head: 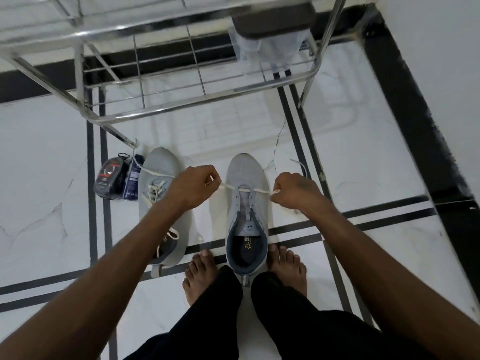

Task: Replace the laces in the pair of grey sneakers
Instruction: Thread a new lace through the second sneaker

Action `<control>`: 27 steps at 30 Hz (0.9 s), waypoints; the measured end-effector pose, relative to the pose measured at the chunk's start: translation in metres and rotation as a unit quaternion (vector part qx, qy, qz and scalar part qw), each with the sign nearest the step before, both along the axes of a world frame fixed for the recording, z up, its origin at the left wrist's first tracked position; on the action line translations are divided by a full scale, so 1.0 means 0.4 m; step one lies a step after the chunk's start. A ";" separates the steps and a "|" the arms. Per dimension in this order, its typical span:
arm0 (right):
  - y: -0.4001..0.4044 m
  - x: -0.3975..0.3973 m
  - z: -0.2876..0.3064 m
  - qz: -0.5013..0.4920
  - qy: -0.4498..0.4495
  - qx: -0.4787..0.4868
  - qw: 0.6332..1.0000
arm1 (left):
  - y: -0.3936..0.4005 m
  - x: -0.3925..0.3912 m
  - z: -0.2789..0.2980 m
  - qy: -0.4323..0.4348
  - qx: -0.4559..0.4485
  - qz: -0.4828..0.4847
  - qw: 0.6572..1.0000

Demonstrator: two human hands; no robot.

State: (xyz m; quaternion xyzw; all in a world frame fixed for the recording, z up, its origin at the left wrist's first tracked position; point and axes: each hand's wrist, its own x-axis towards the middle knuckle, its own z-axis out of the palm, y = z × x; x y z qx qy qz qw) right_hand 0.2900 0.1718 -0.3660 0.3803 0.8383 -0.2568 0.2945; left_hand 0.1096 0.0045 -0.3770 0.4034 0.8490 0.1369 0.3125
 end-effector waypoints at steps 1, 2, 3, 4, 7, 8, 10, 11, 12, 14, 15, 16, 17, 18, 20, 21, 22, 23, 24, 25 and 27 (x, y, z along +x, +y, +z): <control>0.010 -0.009 0.044 0.014 -0.010 0.014 1.000 | 0.002 -0.018 0.043 0.027 -0.023 -0.033 0.999; 0.021 -0.020 0.087 0.020 -0.010 0.018 1.000 | 0.005 -0.035 0.084 0.053 -0.043 -0.066 0.995; 0.030 -0.029 0.134 0.022 -0.002 0.008 1.000 | 0.006 -0.049 0.128 0.074 -0.059 -0.091 0.991; 0.036 -0.038 0.184 0.022 0.011 -0.009 1.000 | 0.007 -0.060 0.176 0.092 -0.069 -0.106 0.988; 0.048 -0.062 0.308 0.020 0.063 -0.038 0.997 | 0.016 -0.080 0.289 0.123 -0.066 -0.115 0.983; 0.046 -0.064 0.356 0.023 0.085 -0.032 0.996 | 0.014 -0.081 0.334 0.135 -0.058 -0.114 0.983; 0.040 -0.068 0.425 0.024 0.127 -0.018 0.991 | 0.016 -0.078 0.401 0.153 -0.042 -0.113 0.981; 0.035 -0.067 0.466 0.023 0.153 -0.004 0.988 | 0.017 -0.073 0.441 0.166 -0.031 -0.115 0.979; 0.032 -0.067 0.494 0.020 0.178 0.007 0.984 | 0.020 -0.069 0.469 0.172 -0.023 -0.117 0.978; 0.024 -0.064 0.556 0.008 0.236 0.025 0.971 | 0.025 -0.057 0.534 0.188 -0.002 -0.120 0.975; 0.018 -0.063 0.584 0.001 0.260 0.029 0.965 | 0.026 -0.051 0.565 0.196 0.004 -0.122 0.973; 0.015 -0.064 0.614 -0.004 0.283 0.035 0.958 | 0.031 -0.047 0.597 0.205 0.012 -0.127 0.970; 0.010 -0.065 0.640 -0.005 0.304 0.041 0.952 | 0.035 -0.042 0.624 0.213 0.019 -0.132 0.968; 0.006 -0.064 0.668 -0.003 0.325 0.050 0.944 | 0.037 -0.038 0.653 0.223 0.027 -0.134 0.965; -0.001 -0.065 0.719 0.004 0.362 0.069 0.929 | 0.042 -0.031 0.701 0.238 0.042 -0.132 0.961; -0.003 -0.065 0.744 0.008 0.376 0.081 0.923 | 0.044 -0.030 0.724 0.244 0.051 -0.127 0.960; -0.007 -0.064 0.765 0.016 0.384 0.096 0.918 | 0.044 -0.027 0.742 0.249 0.061 -0.123 0.959; -0.010 -0.064 0.783 0.025 0.387 0.111 0.915 | 0.044 -0.025 0.760 0.254 0.072 -0.119 0.957; -0.012 -0.063 0.795 0.033 0.390 0.129 0.911 | 0.045 -0.024 0.772 0.257 0.083 -0.117 0.956; -0.014 -0.062 0.810 0.041 0.391 0.152 0.907 | 0.043 -0.022 0.791 0.258 0.095 -0.115 0.955; -0.020 -0.058 0.834 0.055 0.387 0.200 0.899 | 0.038 -0.020 0.822 0.248 0.121 -0.101 0.956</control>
